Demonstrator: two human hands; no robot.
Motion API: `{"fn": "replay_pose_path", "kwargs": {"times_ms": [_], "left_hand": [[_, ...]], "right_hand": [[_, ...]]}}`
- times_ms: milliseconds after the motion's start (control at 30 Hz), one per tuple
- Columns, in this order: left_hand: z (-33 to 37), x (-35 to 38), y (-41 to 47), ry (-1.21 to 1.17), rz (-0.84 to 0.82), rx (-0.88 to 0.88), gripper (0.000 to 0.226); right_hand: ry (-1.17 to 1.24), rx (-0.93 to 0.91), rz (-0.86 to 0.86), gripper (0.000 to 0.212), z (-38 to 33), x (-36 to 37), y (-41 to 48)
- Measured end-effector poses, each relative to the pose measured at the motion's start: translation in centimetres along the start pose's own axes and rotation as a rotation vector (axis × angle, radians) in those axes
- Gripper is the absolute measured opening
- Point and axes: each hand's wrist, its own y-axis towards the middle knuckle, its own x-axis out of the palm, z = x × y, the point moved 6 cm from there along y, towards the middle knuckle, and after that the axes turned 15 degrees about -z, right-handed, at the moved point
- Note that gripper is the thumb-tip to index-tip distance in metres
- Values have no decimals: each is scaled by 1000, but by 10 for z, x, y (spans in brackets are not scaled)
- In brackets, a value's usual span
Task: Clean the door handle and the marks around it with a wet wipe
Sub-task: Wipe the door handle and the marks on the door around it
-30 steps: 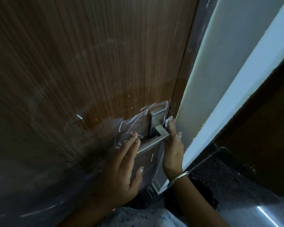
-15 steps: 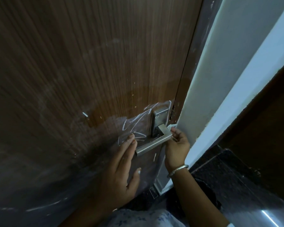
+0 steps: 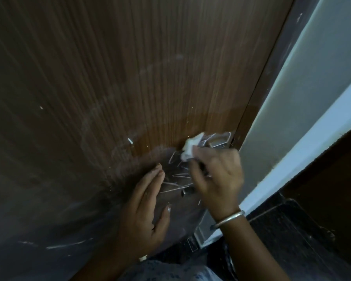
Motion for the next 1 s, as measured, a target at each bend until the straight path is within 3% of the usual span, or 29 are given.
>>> {"fn": "replay_pose_path", "kwargs": {"times_ms": [167, 433, 633, 767, 1000], "left_hand": [[-3, -4, -3, -27, 20, -55, 57], [-8, -6, -7, -80, 115, -21, 51], [-12, -11, -8, -31, 259, -18, 47], [-15, -10, -11, -109, 292, -15, 44], [-14, -7, -5, -211, 288, 40, 57]], "right_hand": [[39, -195, -68, 11, -40, 25, 6], [-12, -100, 15, 6, -22, 11, 11], [23, -268, -95, 13, -55, 31, 9], [29, -272, -52, 14, -57, 26, 21], [-36, -226, -48, 3, -32, 17, 18]]}}
